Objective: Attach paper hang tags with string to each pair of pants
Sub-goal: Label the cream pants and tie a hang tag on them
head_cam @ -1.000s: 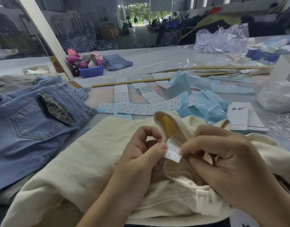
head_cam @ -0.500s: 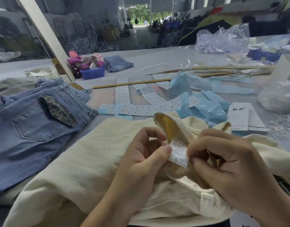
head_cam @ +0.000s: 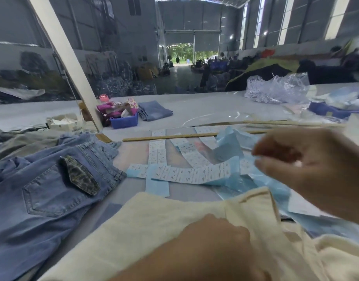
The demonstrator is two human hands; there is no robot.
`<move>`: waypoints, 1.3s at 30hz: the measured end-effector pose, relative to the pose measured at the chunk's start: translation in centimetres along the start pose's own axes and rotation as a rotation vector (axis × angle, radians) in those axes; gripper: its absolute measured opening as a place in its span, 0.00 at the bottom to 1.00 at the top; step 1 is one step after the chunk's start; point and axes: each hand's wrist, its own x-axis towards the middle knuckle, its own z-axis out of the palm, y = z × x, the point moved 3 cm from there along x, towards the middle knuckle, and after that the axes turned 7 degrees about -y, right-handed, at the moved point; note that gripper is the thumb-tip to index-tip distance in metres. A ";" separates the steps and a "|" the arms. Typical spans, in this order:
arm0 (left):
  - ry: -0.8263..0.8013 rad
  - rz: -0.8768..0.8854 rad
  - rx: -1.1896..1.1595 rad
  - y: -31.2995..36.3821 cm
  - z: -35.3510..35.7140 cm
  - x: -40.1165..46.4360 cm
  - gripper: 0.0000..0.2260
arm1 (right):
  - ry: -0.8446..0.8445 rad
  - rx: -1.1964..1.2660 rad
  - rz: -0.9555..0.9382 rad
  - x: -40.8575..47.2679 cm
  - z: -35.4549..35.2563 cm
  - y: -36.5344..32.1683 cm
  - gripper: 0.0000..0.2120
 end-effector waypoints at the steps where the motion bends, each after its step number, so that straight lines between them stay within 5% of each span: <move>1: -0.059 -0.042 0.026 -0.5 -1.1 0.5 0.20 | -0.029 0.015 -0.012 2.1 0.2 -0.5 0.12; 4: -0.206 -0.122 -0.031 -2.7 -5.2 3.4 0.20 | -0.220 0.116 0.063 8.8 3.9 -0.5 0.05; 6: -0.182 -0.221 0.069 -6.2 -7.3 6.7 0.12 | -0.352 0.117 0.178 12.7 8.2 0.6 0.05; 8: -0.150 -0.427 0.153 -10.9 -7.3 9.4 0.16 | -0.420 0.071 0.287 15.4 13.2 2.7 0.06; 11: -0.125 -0.645 -0.011 -17.7 -3.7 12.3 0.19 | -0.548 0.168 0.466 16.2 20.4 7.0 0.07; 17: 0.099 -0.801 -0.226 -23.8 5.5 16.0 0.29 | -0.712 0.212 0.617 14.2 27.5 12.8 0.05; 25: 0.222 -0.797 -0.151 -24.6 7.1 17.3 0.27 | -0.811 0.200 0.589 14.3 29.9 13.2 0.10; 32: 0.227 -0.812 -0.075 -24.0 7.1 17.0 0.31 | -0.578 -0.187 0.573 14.8 27.6 15.7 0.17; 39: 0.306 -0.581 -0.159 -23.5 7.3 18.0 0.31 | -0.795 -0.202 0.599 13.6 28.4 15.9 0.20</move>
